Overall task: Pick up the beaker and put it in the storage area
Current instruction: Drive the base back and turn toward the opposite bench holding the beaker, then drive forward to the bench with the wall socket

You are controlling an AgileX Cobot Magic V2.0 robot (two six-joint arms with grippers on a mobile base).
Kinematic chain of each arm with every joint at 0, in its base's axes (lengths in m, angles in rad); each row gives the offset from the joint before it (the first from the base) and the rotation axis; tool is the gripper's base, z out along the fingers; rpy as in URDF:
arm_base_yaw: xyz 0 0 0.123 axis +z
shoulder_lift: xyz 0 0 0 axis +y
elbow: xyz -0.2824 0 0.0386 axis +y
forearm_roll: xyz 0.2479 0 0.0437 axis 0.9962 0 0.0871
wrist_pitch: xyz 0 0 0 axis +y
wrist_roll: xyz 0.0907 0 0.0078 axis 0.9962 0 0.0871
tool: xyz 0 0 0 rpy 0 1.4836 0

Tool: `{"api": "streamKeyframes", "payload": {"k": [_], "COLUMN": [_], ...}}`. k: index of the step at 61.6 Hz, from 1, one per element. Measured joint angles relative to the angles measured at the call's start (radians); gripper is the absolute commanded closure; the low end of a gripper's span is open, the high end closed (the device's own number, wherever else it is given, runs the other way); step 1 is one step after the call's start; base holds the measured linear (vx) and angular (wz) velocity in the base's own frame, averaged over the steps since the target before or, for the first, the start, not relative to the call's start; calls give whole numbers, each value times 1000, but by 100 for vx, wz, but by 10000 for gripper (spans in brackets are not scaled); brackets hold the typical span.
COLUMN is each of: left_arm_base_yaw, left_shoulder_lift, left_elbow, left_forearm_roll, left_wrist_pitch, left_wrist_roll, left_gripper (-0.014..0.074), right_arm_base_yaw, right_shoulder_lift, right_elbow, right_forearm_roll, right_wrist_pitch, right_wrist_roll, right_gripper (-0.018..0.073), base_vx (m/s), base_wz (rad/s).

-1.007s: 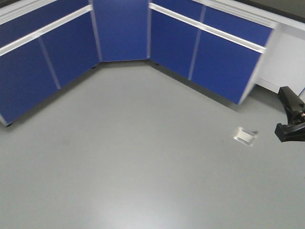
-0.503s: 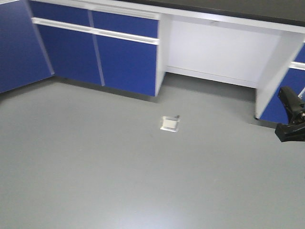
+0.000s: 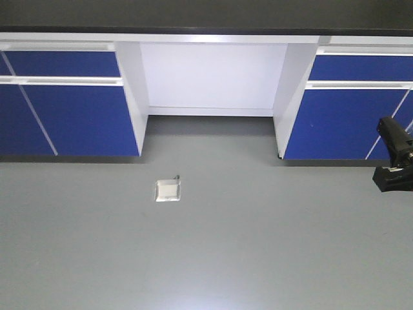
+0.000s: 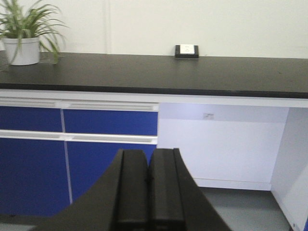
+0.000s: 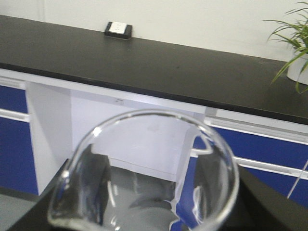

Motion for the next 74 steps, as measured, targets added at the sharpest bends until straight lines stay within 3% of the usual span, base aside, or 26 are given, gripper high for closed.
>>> {"api": "streamKeyframes", "payload": {"k": [74], "left_arm_base_yaw": [0], "left_shoulder_lift": [0], "left_elbow": [0], "left_forearm_roll": [0], "left_wrist_pitch": [0], "left_wrist_roll": [0], "left_gripper": [605], "right_arm_base_yaw": [0], "right_shoulder_lift": [0], "right_elbow": [0], "right_forearm_roll": [0], "right_wrist_pitch": [0], "right_wrist_roll": [0], "right_gripper": [567], "base_vx": [42], "base_wz": [-3]}}
